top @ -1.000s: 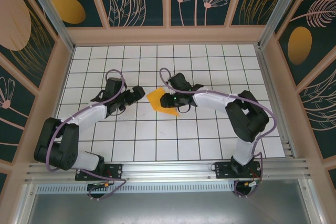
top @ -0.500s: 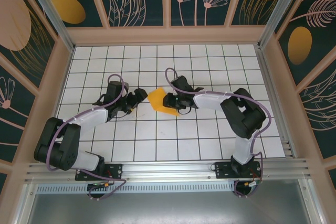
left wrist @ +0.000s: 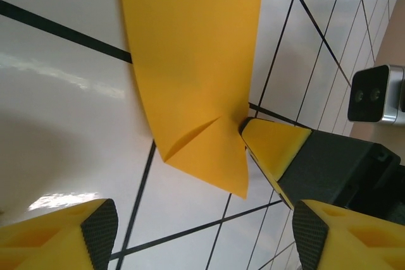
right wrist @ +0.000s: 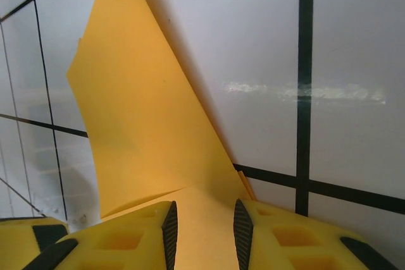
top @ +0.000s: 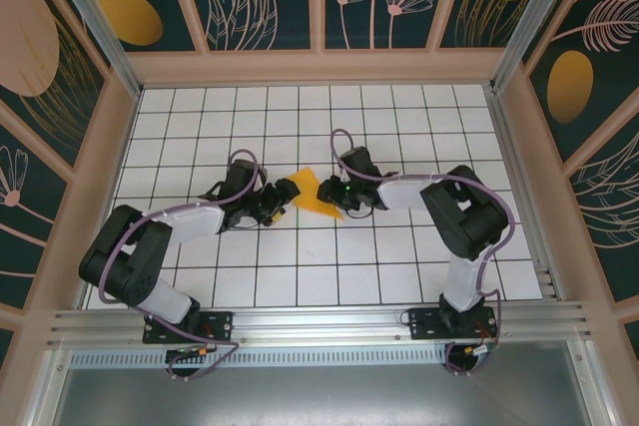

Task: Fold a paper plane with a square sheet of paper (pick it up from the middle)
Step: Fold the wing for the fifth time at the center of the table.

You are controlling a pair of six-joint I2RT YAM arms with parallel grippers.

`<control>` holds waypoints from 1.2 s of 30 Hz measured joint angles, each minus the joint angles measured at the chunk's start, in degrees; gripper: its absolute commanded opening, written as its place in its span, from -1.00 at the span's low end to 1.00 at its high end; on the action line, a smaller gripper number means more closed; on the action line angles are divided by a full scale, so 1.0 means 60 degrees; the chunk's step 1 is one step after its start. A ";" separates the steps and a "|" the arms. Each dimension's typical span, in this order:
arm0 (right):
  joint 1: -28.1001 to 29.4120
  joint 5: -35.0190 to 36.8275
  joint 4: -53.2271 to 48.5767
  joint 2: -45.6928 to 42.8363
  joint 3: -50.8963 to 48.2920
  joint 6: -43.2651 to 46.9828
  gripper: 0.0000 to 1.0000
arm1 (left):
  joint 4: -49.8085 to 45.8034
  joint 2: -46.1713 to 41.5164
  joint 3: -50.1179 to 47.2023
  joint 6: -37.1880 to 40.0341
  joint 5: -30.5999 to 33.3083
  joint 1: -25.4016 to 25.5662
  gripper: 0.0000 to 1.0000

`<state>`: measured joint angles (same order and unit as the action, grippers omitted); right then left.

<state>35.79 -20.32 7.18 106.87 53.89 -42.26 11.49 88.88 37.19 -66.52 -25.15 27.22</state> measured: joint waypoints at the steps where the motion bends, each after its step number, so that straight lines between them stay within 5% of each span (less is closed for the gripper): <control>1: -0.0040 -0.0106 0.0106 -0.0004 -0.0058 -0.0055 -0.32 | 0.0051 0.0098 0.0069 -0.0091 -0.0011 0.0047 0.38; 23: -0.0393 -0.0922 0.1064 -0.0007 -0.0532 -0.0521 -0.32 | 0.0248 0.1891 0.1388 -0.0681 -0.0102 0.0219 0.28; 36: -0.0415 -0.0954 0.1100 -0.0007 -0.0561 -0.0521 -0.32 | -0.0459 0.1545 0.1421 -0.0645 0.0189 0.0219 0.31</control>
<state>33.30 -26.04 13.78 106.83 50.52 -45.39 8.73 98.15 45.71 -70.39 -24.01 28.53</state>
